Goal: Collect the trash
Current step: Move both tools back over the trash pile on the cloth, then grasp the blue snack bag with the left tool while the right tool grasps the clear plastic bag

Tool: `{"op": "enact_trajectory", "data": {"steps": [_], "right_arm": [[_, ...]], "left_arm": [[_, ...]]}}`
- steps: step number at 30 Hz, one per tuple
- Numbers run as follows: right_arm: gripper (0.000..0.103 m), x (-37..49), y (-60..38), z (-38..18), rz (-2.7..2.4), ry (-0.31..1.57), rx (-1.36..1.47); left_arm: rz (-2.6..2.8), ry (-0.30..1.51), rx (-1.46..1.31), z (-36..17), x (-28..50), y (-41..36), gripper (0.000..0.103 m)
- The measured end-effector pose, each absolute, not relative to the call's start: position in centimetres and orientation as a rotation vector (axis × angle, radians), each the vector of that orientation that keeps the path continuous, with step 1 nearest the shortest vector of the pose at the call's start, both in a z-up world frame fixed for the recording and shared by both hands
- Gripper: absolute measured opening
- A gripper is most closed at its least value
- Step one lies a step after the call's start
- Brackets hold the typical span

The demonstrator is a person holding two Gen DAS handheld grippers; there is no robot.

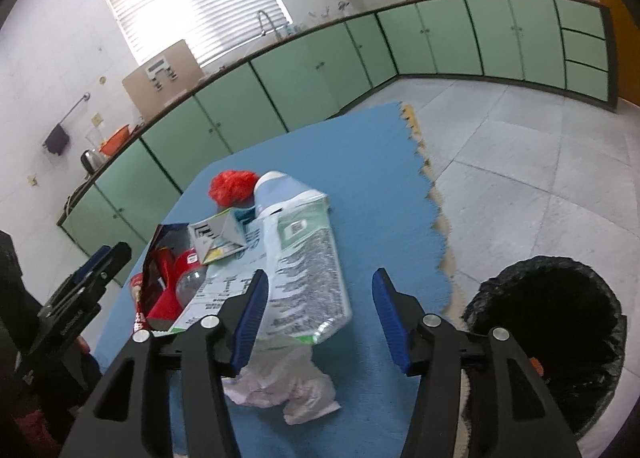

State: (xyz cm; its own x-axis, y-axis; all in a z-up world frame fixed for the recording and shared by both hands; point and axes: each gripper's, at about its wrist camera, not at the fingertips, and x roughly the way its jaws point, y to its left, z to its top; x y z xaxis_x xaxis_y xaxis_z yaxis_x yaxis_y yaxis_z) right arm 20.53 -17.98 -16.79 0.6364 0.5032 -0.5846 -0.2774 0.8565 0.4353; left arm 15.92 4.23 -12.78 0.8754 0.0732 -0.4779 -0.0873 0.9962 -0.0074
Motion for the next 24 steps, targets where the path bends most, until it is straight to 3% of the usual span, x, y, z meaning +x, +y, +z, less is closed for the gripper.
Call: {"op": "enact_trajectory", "data": {"steps": [9, 16, 24], "right_arm": [[0.051, 21.4, -16.8, -17.5, 0.563, 0.835, 0.382], [0.009, 20.8, -16.1, -15.9, 0.575, 0.789, 0.321], [0.003, 20.3, -16.4, -13.9, 0.582, 0.726, 0.296]], "left_arm": [[0.083, 0.498, -0.036, -13.3, 16.0, 5.7, 0.068], [0.068, 0.534, -0.042, -14.5, 17.0, 5.6, 0.070], [0.076, 0.556, -0.015, -15.3, 19.1, 5.7, 0.070]]}}
